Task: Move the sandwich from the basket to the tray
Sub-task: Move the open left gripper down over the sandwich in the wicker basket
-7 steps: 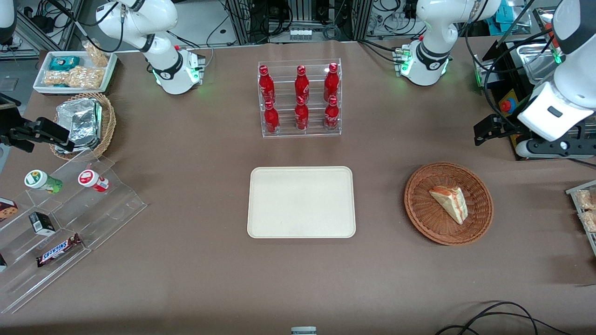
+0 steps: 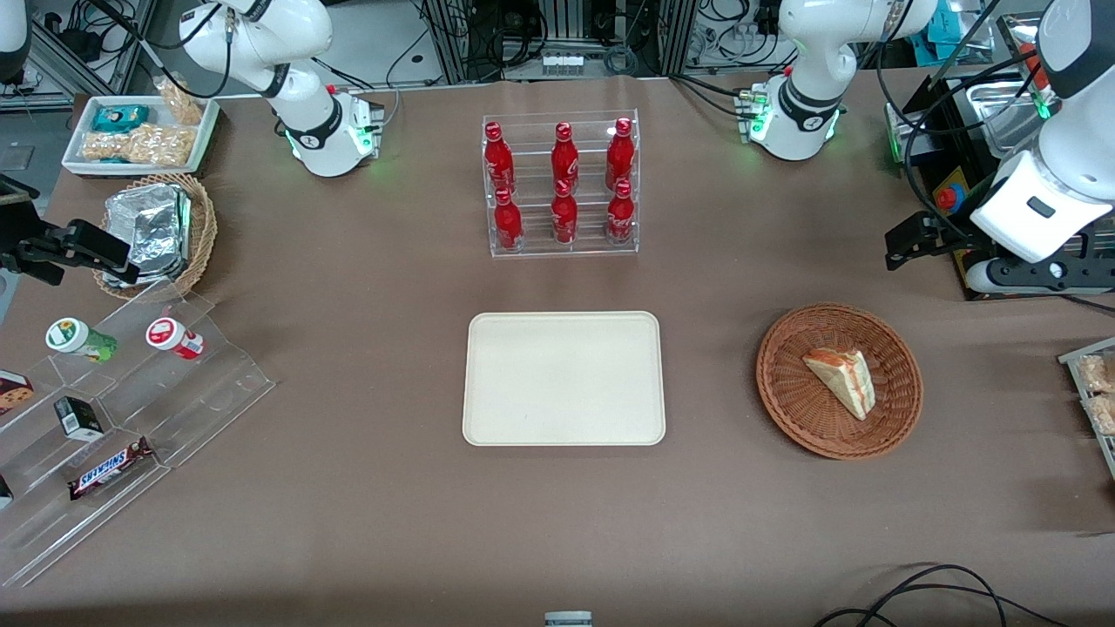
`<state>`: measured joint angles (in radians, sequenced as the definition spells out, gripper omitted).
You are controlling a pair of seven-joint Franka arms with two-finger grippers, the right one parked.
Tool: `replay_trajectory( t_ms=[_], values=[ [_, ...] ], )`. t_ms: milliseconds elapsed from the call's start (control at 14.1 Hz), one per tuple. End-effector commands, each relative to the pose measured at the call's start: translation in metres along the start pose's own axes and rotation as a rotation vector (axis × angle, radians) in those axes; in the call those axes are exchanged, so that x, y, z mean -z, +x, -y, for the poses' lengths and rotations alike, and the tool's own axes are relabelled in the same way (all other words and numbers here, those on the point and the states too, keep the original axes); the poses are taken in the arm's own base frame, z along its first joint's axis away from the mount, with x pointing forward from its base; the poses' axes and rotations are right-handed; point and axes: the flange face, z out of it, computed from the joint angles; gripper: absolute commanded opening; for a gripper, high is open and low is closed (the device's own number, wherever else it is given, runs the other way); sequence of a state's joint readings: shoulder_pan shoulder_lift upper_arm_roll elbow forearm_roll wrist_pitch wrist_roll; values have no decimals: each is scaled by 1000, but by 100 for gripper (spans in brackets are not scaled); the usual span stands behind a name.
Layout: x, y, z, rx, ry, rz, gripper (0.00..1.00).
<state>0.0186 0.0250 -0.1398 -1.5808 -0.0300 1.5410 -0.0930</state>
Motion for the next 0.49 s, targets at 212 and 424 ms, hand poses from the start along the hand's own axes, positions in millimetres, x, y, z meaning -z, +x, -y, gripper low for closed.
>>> replay_trajectory(
  t_ms=[212, 424],
  values=[
    [-33, 3, 1, 10, 6, 99, 100],
    [-86, 21, 7, 28, 5, 169, 100]
  ],
)
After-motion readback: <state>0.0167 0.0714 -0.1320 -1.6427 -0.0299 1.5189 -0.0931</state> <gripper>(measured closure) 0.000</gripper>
